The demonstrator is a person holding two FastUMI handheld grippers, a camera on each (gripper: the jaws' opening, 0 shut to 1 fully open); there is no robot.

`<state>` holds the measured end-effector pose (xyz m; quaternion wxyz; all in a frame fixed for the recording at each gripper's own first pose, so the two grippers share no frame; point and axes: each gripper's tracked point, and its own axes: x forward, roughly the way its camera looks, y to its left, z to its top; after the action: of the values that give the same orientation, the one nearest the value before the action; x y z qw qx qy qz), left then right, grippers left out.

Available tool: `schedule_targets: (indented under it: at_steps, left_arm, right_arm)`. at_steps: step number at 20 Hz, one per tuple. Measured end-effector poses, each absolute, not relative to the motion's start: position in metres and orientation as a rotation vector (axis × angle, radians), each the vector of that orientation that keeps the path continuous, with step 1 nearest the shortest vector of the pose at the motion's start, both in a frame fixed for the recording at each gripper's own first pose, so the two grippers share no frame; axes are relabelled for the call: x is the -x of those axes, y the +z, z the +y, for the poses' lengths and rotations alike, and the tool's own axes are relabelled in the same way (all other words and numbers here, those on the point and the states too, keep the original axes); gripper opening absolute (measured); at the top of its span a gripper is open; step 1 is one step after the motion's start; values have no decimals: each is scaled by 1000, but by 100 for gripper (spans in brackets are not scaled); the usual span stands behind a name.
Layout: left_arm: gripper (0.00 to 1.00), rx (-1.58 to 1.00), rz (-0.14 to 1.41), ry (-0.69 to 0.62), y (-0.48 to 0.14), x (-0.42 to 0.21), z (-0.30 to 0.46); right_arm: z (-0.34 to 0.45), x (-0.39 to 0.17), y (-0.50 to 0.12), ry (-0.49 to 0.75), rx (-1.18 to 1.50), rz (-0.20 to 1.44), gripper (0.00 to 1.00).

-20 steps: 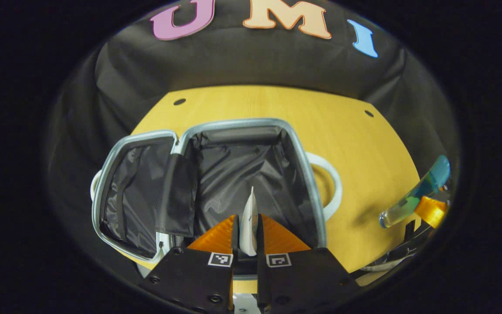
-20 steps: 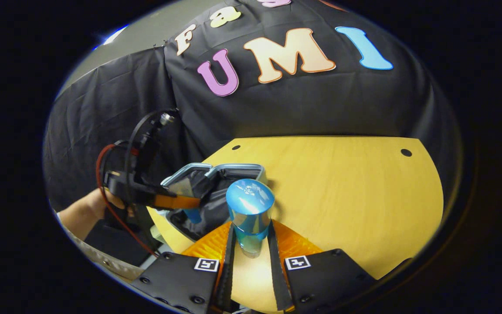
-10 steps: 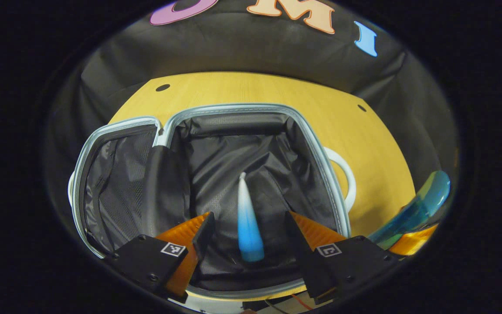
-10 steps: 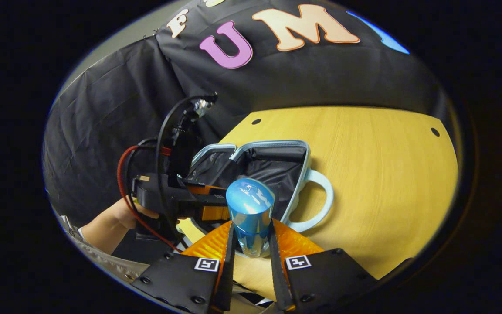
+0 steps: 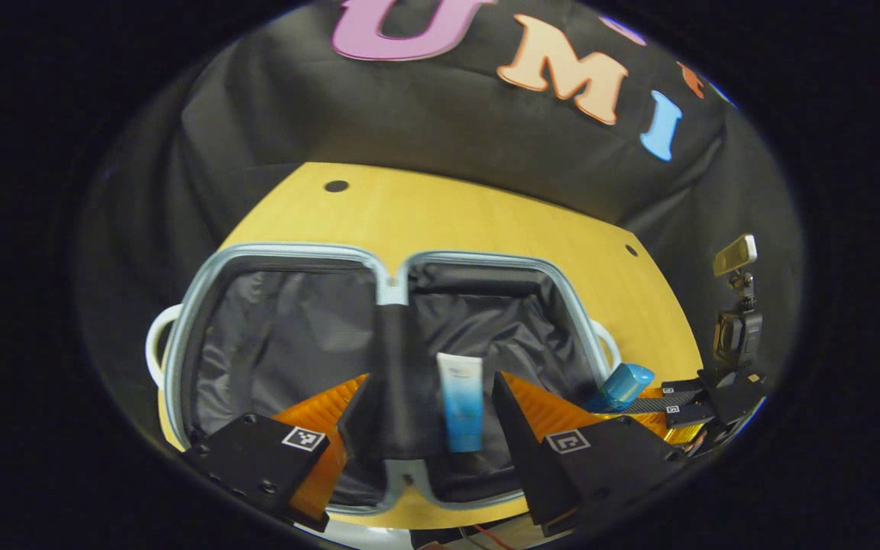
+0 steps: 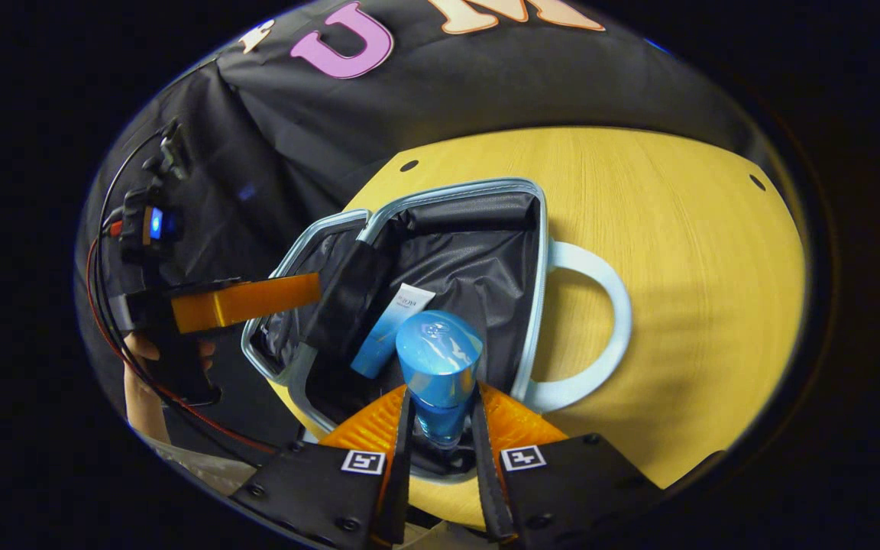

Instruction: First open the suitcase, pack the skin care products into it, and then close the suitcase.

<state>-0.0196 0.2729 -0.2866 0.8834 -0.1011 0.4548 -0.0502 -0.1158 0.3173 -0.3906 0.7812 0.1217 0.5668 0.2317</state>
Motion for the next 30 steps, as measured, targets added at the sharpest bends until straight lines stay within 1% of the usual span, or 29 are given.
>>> schedule_targets:
  at_steps: [3, 4, 5, 6, 9, 10, 11, 12, 16, 20, 23, 26, 27, 28, 29, 30]
  left_arm:
    - [89, 252, 938, -20, -283, 29, 321]
    - [89, 268, 937, 4, -284, 32, 334]
    - [89, 283, 930, 24, -282, 32, 348]
    - [89, 295, 919, 45, -280, 32, 361]
    - [89, 300, 889, 117, -276, 29, 402]
    - [89, 286, 864, 149, -273, 25, 419]
    - [89, 272, 841, 184, -271, 20, 436]
    - [89, 262, 823, 213, -268, 18, 450]
    - [89, 267, 803, 299, -267, 14, 507]
    - [89, 276, 826, 374, -293, 17, 555]
    - [89, 301, 887, 393, -321, 18, 574]
    - [87, 376, 952, 371, -350, 20, 576]
    - [84, 390, 976, 366, -361, 21, 576]
    - [74, 399, 1004, 363, -371, 24, 576]
    - [75, 402, 1028, 363, -378, 27, 577]
    - [62, 390, 1057, 377, -384, 33, 580]
  right_arm:
    - [328, 107, -397, 457, -289, 1219, 39]
    - [329, 103, -398, 442, -297, 1212, 43]
    - [331, 100, -397, 432, -314, 1200, 41]
    - [333, 96, -392, 428, -337, 1182, 46]
    - [338, 78, -376, 411, -400, 1096, 72]
    - [340, 70, -368, 407, -424, 1066, 79]
    - [340, 69, -358, 400, -439, 1038, 100]
    - [340, 63, -350, 392, -452, 1008, 98]
    - [326, 53, -329, 342, -455, 933, 98]
    - [310, 51, -321, 301, -418, 899, 98]
    - [309, 57, -321, 284, -406, 906, 98]
    - [307, 59, -321, 271, -406, 913, 98]
    - [304, 58, -321, 265, -401, 914, 98]
    - [301, 58, -320, 259, -395, 915, 98]
    - [299, 57, -320, 255, -390, 911, 98]
    - [298, 55, -320, 252, -386, 908, 98]
